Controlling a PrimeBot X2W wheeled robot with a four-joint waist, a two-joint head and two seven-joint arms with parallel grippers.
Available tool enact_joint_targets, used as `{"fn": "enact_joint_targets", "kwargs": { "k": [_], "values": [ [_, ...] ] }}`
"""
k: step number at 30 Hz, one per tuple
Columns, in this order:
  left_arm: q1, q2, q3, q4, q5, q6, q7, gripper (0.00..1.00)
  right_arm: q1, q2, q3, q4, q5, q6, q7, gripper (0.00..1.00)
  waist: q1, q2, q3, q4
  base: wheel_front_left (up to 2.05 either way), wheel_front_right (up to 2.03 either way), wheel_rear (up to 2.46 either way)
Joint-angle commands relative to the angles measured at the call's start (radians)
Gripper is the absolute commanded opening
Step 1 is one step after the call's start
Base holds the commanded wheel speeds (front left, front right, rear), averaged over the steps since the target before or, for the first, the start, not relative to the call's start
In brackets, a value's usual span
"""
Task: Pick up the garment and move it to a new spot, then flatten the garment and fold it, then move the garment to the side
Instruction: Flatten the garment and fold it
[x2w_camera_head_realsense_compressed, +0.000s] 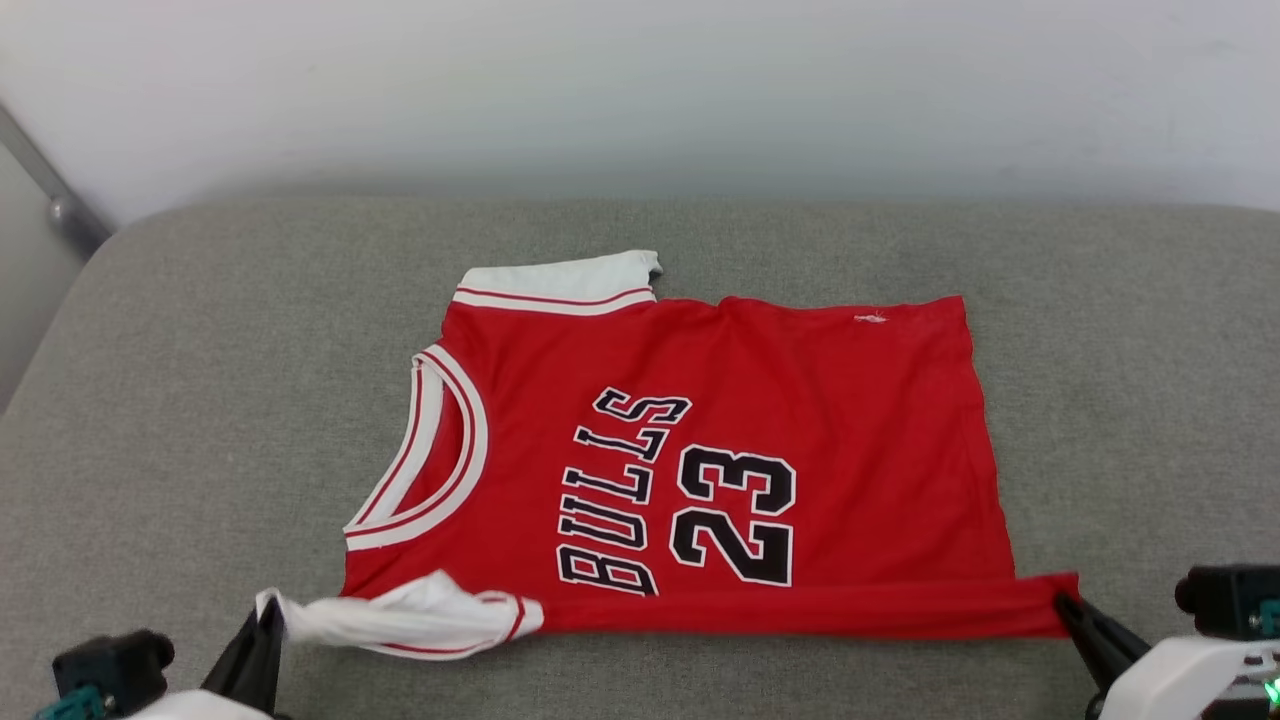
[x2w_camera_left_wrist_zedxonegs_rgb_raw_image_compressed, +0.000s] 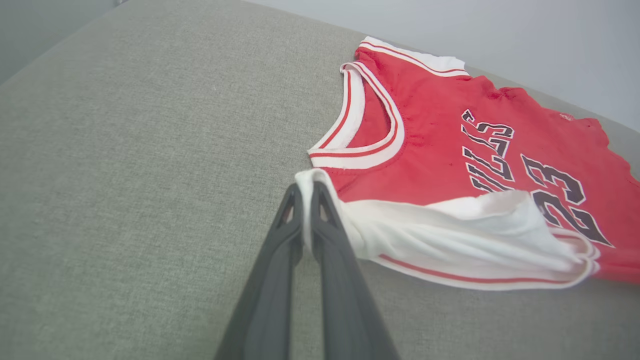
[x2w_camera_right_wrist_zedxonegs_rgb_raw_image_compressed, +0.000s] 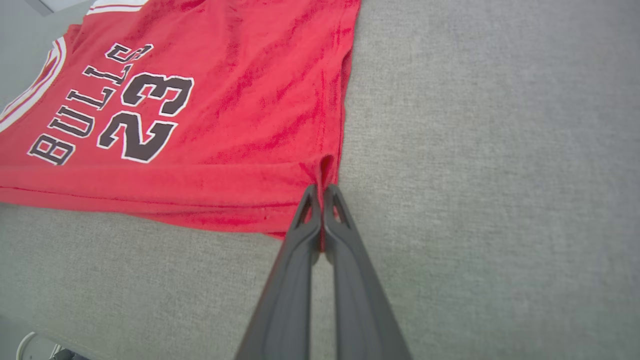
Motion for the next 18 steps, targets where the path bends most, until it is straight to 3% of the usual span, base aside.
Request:
{"fn": "enact_joint_targets", "kwargs": {
  "k": [1, 7, 18],
  "values": [
    [-0.053, 0.006, -0.002, -0.009, 0.01, -0.007, 0.001, 0.0, -0.045, 0.001, -0.001, -0.004, -0.01, -0.002, 0.001, 0.0, 0.0003, 0.0, 0.029, 0.001, 0.0, 0.0, 0.0],
    [-0.22, -0.024, -0.022, 0.058, 0.012, -0.052, -0.023, 0.0, -0.192, -0.004, 0.042, 0.078, -0.042, -0.001, -0.02, 0.0, 0.0003, 0.0, 0.093, 0.004, 0.0, 0.0, 0.0],
    [-0.46, -0.094, -0.052, 0.306, -0.013, -0.159, -0.085, 0.0, -0.346, -0.021, 0.075, 0.269, -0.062, -0.001, -0.091, 0.0, 0.0003, 0.0, 0.189, 0.014, 0.0, 0.0, 0.0]
  ]
}}
